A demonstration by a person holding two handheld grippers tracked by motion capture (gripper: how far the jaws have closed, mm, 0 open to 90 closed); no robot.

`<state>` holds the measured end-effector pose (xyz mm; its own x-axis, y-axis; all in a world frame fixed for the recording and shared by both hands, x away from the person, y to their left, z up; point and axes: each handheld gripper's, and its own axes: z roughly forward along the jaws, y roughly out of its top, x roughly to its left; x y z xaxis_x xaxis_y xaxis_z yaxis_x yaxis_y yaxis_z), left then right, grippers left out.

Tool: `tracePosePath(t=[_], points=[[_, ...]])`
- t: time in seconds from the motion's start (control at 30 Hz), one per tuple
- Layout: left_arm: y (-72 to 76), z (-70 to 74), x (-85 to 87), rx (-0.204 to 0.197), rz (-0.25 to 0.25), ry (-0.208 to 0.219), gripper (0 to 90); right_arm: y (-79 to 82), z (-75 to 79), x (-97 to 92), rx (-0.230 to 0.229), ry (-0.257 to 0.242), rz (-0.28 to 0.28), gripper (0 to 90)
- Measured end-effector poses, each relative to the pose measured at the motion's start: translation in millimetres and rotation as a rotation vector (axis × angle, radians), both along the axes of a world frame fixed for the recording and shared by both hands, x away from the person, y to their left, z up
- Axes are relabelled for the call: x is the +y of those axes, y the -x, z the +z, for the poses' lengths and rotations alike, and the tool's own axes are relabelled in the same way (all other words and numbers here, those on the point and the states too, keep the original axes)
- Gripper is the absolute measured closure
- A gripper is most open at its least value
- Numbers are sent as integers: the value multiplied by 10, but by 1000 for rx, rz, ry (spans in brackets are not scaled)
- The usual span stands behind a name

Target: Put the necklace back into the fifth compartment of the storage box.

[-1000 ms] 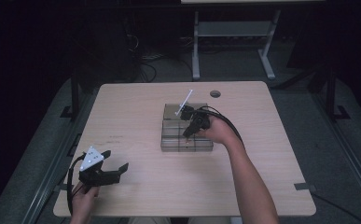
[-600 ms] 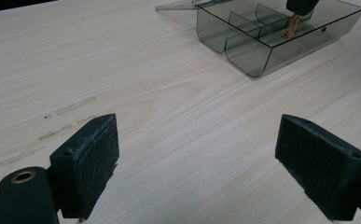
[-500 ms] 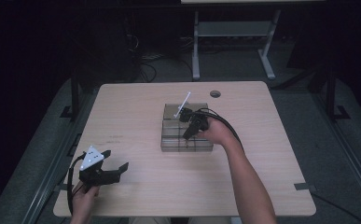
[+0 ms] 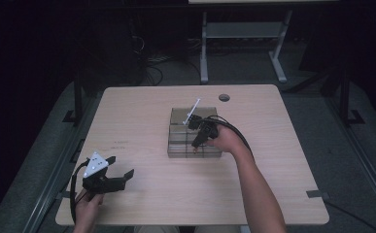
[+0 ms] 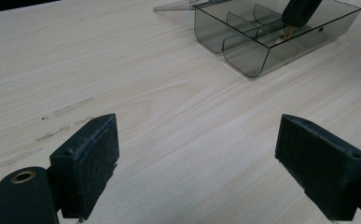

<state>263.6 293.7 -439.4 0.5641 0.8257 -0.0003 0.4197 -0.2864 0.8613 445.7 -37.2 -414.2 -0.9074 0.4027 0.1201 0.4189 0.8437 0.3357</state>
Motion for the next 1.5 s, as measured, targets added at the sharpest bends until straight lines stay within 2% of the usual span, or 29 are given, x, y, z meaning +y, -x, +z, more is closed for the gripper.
tracePosePath(t=[0.47,0.7,0.93,1.17,1.5], points=[[2,0,-4,-3,1,4,130,19,65,-52,-14,-9,-18,761],[1,4,6,3,-2,-12,130,54,166,-151,-22,-24,-18,727],[5,-3,-9,1,1,2,130,116,225,-236,-30,-19,-10,658],[10,2,-6,-2,2,3,130,181,272,-367,-37,-40,-23,581],[12,3,1,-1,5,4,130,262,337,-488,-39,-49,-35,541]])
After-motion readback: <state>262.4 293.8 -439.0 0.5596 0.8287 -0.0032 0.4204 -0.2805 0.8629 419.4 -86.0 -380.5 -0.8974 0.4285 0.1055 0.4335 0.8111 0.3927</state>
